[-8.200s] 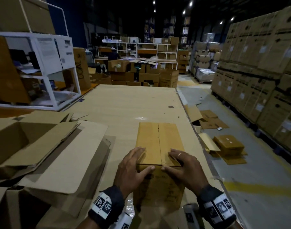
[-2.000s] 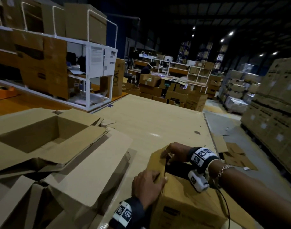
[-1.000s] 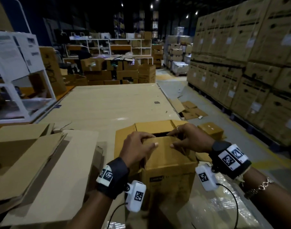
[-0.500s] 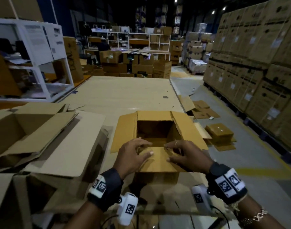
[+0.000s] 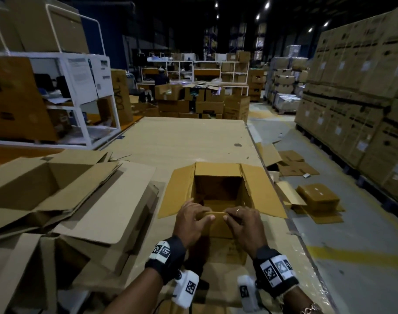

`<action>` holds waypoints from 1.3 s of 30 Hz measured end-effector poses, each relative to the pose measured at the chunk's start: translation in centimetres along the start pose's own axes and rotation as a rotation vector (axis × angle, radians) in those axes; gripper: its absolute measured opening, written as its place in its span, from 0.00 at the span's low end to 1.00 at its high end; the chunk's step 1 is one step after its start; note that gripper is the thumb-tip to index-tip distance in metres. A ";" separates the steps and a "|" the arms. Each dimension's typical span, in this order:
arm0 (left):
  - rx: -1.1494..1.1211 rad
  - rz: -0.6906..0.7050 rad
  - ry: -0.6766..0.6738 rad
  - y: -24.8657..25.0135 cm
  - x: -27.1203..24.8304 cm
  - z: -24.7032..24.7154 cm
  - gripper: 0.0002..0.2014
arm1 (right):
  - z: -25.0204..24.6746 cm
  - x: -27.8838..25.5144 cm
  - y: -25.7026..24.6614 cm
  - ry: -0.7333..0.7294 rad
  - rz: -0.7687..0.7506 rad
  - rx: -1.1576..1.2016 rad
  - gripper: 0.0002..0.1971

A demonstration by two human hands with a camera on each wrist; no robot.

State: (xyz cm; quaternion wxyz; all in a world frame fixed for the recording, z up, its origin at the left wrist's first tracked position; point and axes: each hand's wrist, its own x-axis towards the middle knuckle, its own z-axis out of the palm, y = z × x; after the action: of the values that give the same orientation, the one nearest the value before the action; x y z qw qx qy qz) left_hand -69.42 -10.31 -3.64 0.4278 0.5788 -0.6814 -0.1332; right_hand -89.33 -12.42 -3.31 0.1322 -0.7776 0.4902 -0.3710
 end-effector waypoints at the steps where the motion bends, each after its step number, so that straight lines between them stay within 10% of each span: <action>1: -0.009 -0.006 -0.011 -0.1 0.0 -0.1 0.09 | -0.1 0.0 0.0 -0.023 0.003 0.012 0.07; 9: 0.114 0.067 -0.149 -0.8 0.3 -2.4 0.15 | -3.4 -0.1 2.1 -0.280 -0.064 -0.063 0.15; 23: -0.035 0.145 -0.156 -2.2 0.8 -2.8 0.16 | -3.6 0.3 0.8 -0.217 -0.100 -0.083 0.12; 39: -0.078 0.306 -0.194 2.4 14.1 -10.5 0.12 | -13.5 11.8 -9.3 -0.260 -0.099 -0.114 0.13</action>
State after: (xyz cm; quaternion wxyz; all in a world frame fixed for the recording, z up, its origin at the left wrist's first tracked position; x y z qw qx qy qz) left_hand -62.82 -19.02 10.29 0.3975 0.4359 -0.7938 -0.1479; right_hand -89.76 -15.94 16.59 0.1319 -0.8485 0.4502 -0.2448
